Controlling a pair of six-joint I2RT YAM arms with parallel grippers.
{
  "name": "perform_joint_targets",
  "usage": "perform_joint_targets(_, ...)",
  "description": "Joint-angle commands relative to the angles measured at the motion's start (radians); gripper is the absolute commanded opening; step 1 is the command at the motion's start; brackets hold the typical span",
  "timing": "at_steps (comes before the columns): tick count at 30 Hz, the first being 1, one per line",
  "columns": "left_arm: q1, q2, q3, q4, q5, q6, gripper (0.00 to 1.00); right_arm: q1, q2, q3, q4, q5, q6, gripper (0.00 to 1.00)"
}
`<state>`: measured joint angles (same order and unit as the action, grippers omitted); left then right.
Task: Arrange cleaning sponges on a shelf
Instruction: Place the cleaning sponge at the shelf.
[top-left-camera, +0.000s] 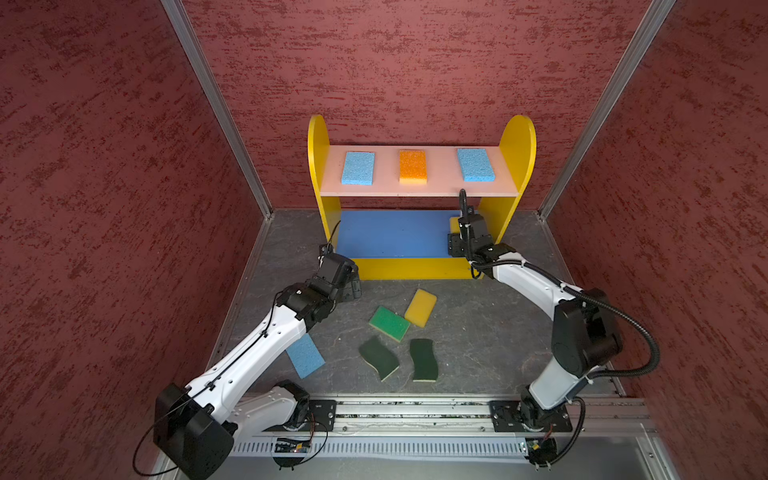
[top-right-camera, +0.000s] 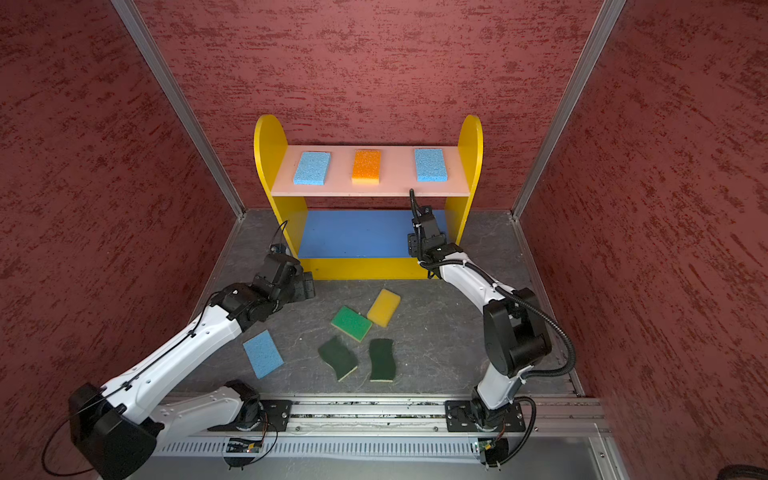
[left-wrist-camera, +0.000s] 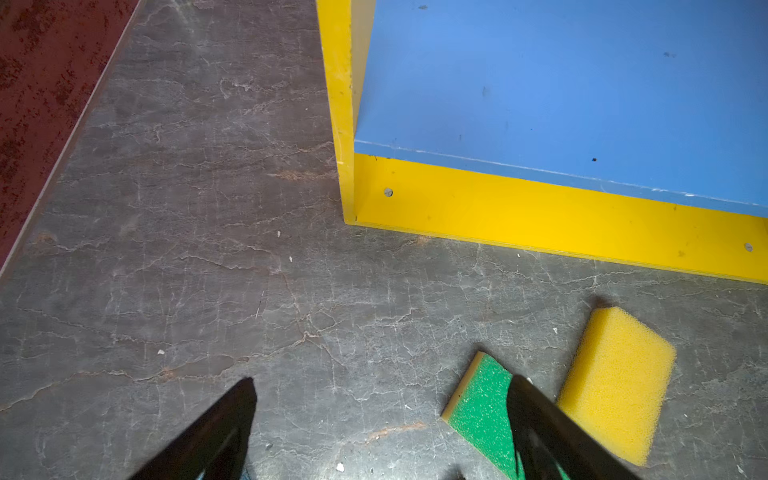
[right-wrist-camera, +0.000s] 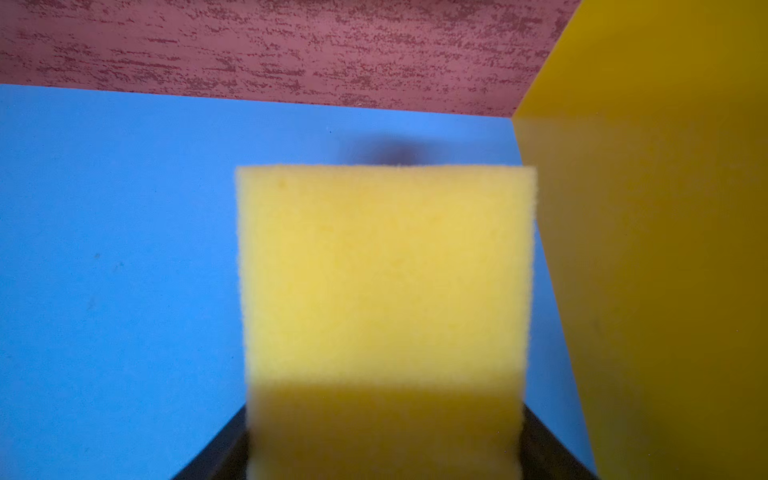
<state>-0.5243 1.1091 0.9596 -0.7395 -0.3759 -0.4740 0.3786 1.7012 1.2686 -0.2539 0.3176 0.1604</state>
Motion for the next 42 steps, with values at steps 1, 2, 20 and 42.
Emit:
perform_joint_targets(1,0.006,-0.004,0.022,0.008,-0.013,0.003,0.95,-0.023,0.034,0.006,-0.02,0.024,0.013,0.73)
perform_joint_targets(2,0.004,-0.004,0.022,0.008,-0.012,0.003,0.95,-0.024,0.035,0.007,-0.019,0.025,0.013,0.73)
perform_joint_targets(20,0.002,-0.005,0.029,0.008,-0.002,0.0,0.95,-0.023,0.02,0.014,-0.036,0.055,0.0,0.78)
perform_joint_targets(42,-0.015,-0.041,0.022,-0.02,-0.011,-0.029,0.95,-0.023,-0.005,0.029,-0.052,-0.003,0.021,0.82)
